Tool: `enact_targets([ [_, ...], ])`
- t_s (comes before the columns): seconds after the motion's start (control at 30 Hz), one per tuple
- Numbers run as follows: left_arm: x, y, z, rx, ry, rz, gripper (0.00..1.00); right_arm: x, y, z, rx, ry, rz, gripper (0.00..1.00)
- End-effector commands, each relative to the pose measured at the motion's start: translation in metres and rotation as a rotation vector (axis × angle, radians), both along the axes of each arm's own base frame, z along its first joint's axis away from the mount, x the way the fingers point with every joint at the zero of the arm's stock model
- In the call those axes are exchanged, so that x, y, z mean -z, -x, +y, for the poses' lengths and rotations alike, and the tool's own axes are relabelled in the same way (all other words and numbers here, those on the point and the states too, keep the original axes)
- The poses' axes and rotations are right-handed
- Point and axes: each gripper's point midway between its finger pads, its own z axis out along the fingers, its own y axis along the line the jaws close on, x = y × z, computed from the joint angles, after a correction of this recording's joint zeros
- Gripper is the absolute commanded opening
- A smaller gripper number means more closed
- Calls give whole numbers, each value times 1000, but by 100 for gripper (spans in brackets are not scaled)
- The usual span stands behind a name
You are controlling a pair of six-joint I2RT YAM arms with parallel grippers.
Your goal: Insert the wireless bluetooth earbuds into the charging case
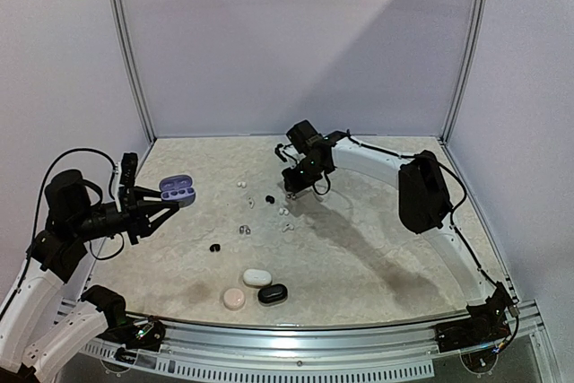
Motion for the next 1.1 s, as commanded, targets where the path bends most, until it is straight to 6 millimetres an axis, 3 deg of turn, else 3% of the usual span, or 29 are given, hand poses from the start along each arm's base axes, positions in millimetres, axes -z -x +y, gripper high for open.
enact_targets([
  [0.0,6,0,2,-1,-8,3,0,12,-4,-3,21,11,14,19],
  [0.33,6,1,2,3,-13,-10,0,22,11,-8,2,29,71,16],
  [0.6,7,2,1,7,-17,-16,0,2,23,-10,-27,11,85,17],
  [1.07,9,2,2,10,-28,-25,0,-10,46,-16,-65,18,137,20],
])
